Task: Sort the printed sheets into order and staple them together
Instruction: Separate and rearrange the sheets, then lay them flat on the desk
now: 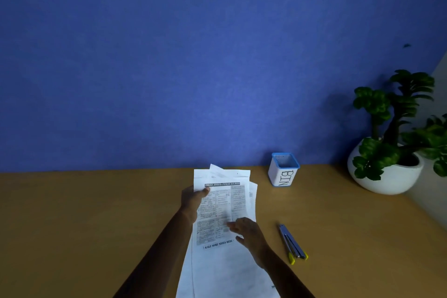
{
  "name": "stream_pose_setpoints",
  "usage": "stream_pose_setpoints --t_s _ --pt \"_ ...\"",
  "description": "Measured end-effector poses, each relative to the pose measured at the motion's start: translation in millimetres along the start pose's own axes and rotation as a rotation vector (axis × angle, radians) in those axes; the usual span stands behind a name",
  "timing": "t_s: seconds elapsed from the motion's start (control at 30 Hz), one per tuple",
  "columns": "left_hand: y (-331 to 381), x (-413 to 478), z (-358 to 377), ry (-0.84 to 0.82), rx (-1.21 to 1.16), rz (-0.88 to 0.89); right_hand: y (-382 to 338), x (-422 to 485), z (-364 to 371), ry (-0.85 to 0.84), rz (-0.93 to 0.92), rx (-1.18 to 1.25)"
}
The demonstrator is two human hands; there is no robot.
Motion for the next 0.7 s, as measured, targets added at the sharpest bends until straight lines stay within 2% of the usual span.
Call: stream_pose_setpoints --t_s 0.13,0.3,0.4,0.47,0.57,0.63,0.7 --pt "-14.1 16.4 -7.3 0.045 0.062 0.011 11.5 10.5 -2.0 0.001 0.018 -0.006" --pt "-26.5 31.9 -17.3 0.024 0.218 0.044 24.2 20.5 -2.7 -0.021 0.040 -0.037" --pt "-25.7 32.7 -17.0 0.015 0.424 0.122 28.7 23.8 -2.1 -0.024 0.053 -0.050" --pt "-23.8 27.9 -13.5 0.006 0.636 0.247 30.3 26.1 -2.5 -0.023 0.052 -0.039" --pt "-26.2 14.9 0.9 -0.156 0.718 0.361 23.2 25.2 -4.2 -0.058 0.031 0.017" --pt "-34.5 3.9 12.3 -0.343 0.684 0.300 12.6 20.4 -2.2 -0.117 0.012 0.067" --pt "-43.3 -3.9 20.2 -0.455 0.674 0.251 5.6 18.1 -3.0 -0.155 0.022 0.085"
Point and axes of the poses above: each hand's wrist, its own x-axis towards the middle knuckle, its own z-axis out of the palm, y = z × x, the point moved 4 cm from there along x, towards the middle knuckle, and after that the axes turned 14 degrees about -x, right-handed, at the moved point
